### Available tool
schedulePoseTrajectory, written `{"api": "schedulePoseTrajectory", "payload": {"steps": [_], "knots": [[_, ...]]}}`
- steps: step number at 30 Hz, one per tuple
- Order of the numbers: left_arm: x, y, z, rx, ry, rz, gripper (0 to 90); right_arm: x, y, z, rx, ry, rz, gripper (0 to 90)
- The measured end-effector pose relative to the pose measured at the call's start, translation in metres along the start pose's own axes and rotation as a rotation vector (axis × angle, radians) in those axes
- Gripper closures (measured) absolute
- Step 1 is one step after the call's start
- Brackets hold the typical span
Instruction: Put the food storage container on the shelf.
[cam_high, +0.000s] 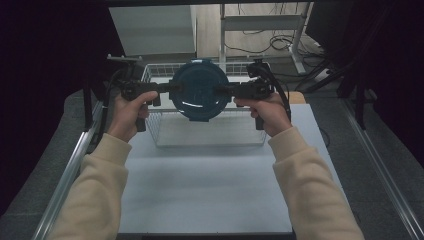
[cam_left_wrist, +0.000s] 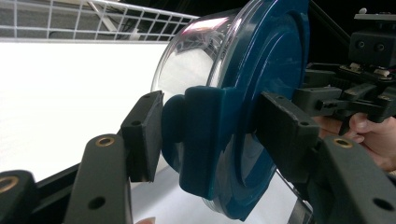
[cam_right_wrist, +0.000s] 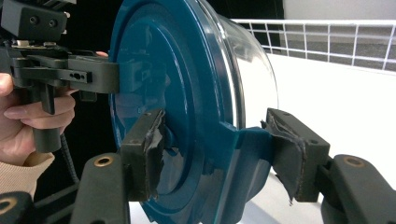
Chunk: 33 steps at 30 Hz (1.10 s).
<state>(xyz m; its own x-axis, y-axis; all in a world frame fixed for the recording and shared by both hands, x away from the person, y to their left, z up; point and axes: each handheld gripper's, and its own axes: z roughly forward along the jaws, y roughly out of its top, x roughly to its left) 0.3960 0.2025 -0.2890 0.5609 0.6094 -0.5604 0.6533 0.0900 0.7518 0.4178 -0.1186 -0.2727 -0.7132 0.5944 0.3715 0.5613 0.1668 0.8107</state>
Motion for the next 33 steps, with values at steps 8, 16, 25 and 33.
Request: {"api": "schedulePoseTrajectory", "payload": {"steps": [8,16,25,33], "knots": [[0.010,0.018,0.012,0.020,0.005,-0.033,42.8,-0.020,0.018,0.009,0.018,0.012,0.024,39.4],[0.023,0.016,0.033,0.047,0.000,-0.077,42.5,-0.037,0.019,0.013,0.058,0.003,0.057,39.3],[0.037,0.018,0.047,0.057,0.000,-0.131,42.2,-0.055,0.017,0.023,0.064,0.004,0.118,39.2],[0.050,0.025,0.058,0.051,-0.006,-0.200,42.2,-0.076,0.019,0.033,0.035,0.030,0.274,38.7]]}}
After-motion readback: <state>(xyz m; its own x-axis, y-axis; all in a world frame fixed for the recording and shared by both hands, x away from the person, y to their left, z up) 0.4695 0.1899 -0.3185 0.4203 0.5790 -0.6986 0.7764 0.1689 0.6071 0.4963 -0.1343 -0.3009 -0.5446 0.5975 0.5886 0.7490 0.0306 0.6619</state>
